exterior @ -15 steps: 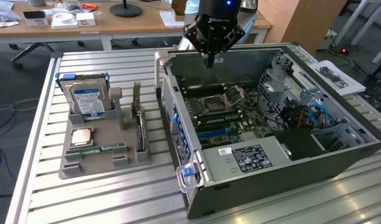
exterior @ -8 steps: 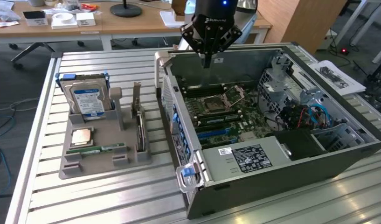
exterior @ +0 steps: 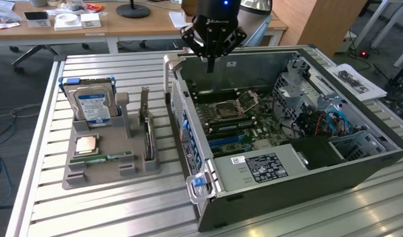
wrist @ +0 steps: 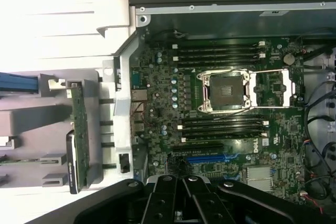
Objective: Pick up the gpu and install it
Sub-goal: 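Reach for the gpu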
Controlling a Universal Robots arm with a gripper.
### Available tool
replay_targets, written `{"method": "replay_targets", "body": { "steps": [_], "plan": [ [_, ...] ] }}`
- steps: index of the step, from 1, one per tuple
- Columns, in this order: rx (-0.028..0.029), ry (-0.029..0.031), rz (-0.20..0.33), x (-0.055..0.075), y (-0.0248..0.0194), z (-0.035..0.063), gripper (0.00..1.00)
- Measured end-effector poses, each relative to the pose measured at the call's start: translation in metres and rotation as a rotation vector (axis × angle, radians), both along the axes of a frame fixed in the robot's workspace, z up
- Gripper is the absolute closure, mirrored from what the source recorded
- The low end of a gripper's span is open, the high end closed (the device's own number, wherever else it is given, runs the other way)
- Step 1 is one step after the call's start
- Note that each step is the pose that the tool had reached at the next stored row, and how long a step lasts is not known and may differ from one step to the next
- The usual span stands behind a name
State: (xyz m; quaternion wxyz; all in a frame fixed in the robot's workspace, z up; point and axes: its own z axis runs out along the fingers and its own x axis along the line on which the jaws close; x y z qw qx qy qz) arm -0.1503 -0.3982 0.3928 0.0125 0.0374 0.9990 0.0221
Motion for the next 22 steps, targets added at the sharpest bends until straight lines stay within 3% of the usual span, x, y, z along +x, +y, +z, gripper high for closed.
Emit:
{"method": "replay_targets", "body": {
  "steps": [22],
  "plan": [
    [0.0000, 0.0000, 0.000, -0.043, 0.0009, -0.0010, 0.89]
  ]
}}
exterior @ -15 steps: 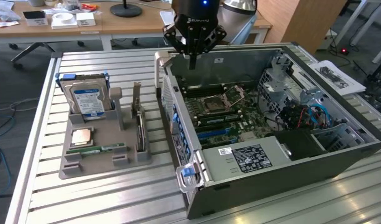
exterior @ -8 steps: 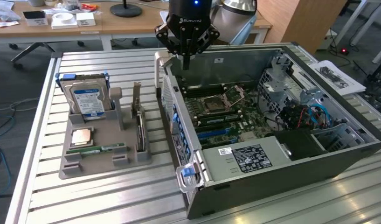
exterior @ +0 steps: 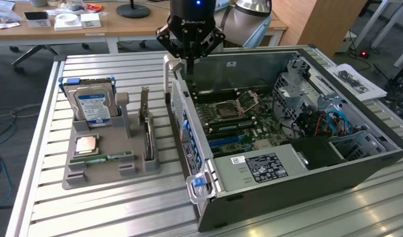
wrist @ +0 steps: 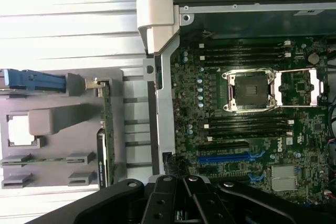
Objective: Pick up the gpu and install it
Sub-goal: 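Reach for the gpu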
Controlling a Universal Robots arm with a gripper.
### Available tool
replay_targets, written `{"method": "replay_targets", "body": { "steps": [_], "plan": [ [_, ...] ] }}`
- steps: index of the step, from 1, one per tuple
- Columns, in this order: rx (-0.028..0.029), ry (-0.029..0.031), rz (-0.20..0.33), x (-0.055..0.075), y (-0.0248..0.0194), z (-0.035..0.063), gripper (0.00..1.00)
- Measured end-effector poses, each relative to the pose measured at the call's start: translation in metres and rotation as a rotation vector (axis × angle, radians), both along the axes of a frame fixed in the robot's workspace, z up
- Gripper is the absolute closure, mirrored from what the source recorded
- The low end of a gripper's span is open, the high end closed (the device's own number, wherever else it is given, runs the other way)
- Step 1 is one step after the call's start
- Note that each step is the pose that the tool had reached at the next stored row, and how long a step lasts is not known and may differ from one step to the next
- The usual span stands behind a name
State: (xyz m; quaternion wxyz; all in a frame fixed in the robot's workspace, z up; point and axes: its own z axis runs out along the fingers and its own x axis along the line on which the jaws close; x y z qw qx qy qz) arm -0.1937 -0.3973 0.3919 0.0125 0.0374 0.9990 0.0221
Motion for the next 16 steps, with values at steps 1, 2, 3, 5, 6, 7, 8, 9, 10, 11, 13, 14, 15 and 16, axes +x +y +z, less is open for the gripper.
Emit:
{"method": "replay_targets", "body": {
  "steps": [1, 2, 3, 5, 6, 7, 8, 9, 10, 11, 13, 14, 15, 16],
  "plan": [
    [0.0000, 0.0000, 0.000, -0.001, 0.0000, 0.0000, 0.89],
    [-0.0001, 0.0000, 0.000, -0.002, 0.0000, 0.0000, 0.89],
    [-0.0001, 0.0000, 0.000, -0.004, 0.0000, -0.0001, 0.89],
    [-0.0001, 0.0000, 0.000, -0.006, 0.0000, -0.0001, 0.89],
    [0.0000, 0.0000, 0.000, -0.007, 0.0000, -0.0002, 0.89],
    [0.0000, -0.0001, 0.000, -0.008, 0.0000, -0.0002, 0.89],
    [0.0000, 0.0000, 0.000, -0.009, 0.0000, -0.0002, 0.89],
    [0.0000, 0.0000, 0.000, -0.009, 0.0000, -0.0002, 0.89],
    [0.0000, 0.0000, 0.000, -0.010, 0.0000, -0.0002, 0.89],
    [0.0000, 0.0000, 0.000, -0.011, 0.0000, -0.0003, 0.89],
    [0.0000, 0.0000, 0.000, -0.013, 0.0000, -0.0003, 0.89],
    [0.0000, 0.0000, 0.000, -0.014, 0.0000, -0.0003, 0.89],
    [-0.0001, 0.0000, 0.000, -0.015, 0.0000, -0.0004, 0.89],
    [-0.0001, 0.0000, 0.000, -0.016, 0.0000, -0.0004, 0.89]
  ]
}}
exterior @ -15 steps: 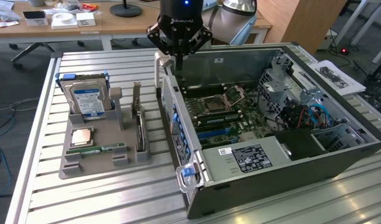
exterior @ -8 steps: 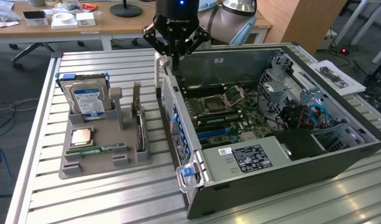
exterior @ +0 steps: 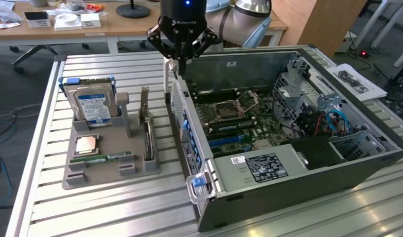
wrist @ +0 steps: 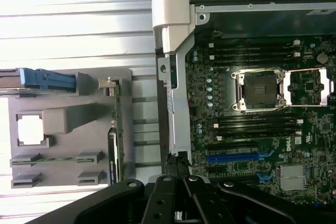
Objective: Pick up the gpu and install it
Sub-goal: 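Reach for the gpu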
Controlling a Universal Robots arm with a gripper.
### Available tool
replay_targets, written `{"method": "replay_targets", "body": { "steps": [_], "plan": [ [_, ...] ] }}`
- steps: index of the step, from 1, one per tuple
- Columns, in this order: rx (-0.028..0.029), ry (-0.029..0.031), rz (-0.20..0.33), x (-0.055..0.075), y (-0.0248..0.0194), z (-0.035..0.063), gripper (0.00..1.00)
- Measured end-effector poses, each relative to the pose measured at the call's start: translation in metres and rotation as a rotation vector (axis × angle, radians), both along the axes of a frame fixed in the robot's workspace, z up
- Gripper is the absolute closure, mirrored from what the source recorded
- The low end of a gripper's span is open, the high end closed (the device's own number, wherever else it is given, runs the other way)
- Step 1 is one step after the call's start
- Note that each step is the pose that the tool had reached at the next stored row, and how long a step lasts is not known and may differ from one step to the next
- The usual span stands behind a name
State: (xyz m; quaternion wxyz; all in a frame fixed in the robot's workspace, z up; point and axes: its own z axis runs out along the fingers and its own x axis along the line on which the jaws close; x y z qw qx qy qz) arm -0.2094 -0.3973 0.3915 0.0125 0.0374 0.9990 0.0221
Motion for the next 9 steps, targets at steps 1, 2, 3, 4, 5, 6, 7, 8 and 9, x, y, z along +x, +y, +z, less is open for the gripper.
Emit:
{"method": "replay_targets", "body": {
  "steps": [1, 2, 3, 4, 5, 6, 7, 8, 9],
  "plan": [
    [0.0001, -0.0001, 0.000, -0.0011, 0.0000, -0.0001, 0.89],
    [0.0000, 0.0000, 0.000, -0.0022, 0.0000, -0.0001, 0.89],
    [0.0000, -0.0001, 0.000, -0.0034, 0.0001, -0.0001, 0.89],
    [0.0000, -0.0001, 0.000, -0.0045, 0.0001, -0.0002, 0.89],
    [0.0000, 0.0000, 0.000, -0.0057, 0.0001, -0.0002, 0.89],
    [0.0000, 0.0000, 0.000, -0.0068, 0.0001, -0.0002, 0.89],
    [0.0001, -0.0001, 0.000, -0.0076, 0.0002, -0.0003, 0.89],
    [0.0000, -0.0001, 0.000, -0.0084, 0.0002, -0.0003, 0.89],
    [0.0000, 0.0000, 0.000, -0.0090, 0.0002, -0.0003, 0.89]
  ]
}}
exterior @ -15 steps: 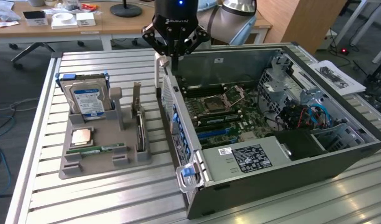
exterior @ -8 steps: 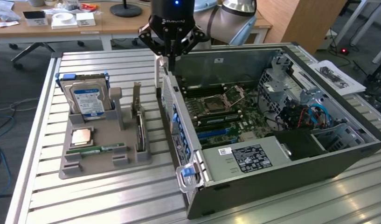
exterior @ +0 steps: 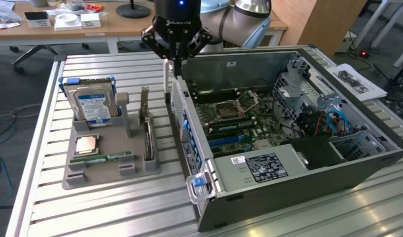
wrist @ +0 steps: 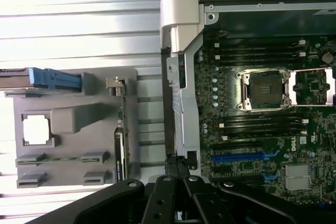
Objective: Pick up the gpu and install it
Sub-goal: 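Reach for the gpu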
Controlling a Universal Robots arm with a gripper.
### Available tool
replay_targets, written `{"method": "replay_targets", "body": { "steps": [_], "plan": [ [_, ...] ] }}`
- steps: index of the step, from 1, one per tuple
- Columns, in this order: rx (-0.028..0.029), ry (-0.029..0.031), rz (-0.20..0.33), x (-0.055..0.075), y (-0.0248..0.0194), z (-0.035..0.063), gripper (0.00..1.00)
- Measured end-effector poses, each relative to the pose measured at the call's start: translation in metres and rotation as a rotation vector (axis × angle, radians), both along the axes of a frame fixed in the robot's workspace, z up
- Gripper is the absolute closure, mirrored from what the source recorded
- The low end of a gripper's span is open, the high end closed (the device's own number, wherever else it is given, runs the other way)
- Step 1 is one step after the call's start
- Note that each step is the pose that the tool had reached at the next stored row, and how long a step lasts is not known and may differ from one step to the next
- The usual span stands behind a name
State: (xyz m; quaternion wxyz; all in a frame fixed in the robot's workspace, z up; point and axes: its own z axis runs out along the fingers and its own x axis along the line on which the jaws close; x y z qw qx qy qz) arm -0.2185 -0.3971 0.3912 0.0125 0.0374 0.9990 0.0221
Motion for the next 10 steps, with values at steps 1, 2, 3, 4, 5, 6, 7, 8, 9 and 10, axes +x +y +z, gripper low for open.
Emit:
{"method": "replay_targets", "body": {
  "steps": [1, 2, 3, 4, 5, 6, 7, 8, 9, 10],
  "plan": [
    [0.0000, 0.0000, 0.000, -0.0008, 0.0000, 0.0000, 0.89],
    [0.0000, 0.0000, 0.000, -0.0016, 0.0001, -0.0001, 0.89],
    [0.0000, 0.0000, 0.000, -0.0026, 0.0001, -0.0001, 0.89],
    [0.0000, 0.0000, 0.000, -0.0035, 0.0001, -0.0001, 0.89],
    [0.0000, 0.0000, 0.000, -0.0044, 0.0002, -0.0001, 0.89],
    [0.0000, 0.0000, 0.000, -0.0053, 0.0002, -0.0001, 0.89],
    [0.0000, 0.0000, 0.000, -0.0061, 0.0003, -0.0001, 0.89],
    [0.0000, 0.0000, 0.000, -0.0070, 0.0003, -0.0002, 0.89],
    [0.0000, 0.0001, 0.000, -0.0080, 0.0003, -0.0002, 0.89],
    [-0.0001, 0.0000, 0.000, -0.0093, 0.0004, -0.0002, 0.89]
  ]
}}
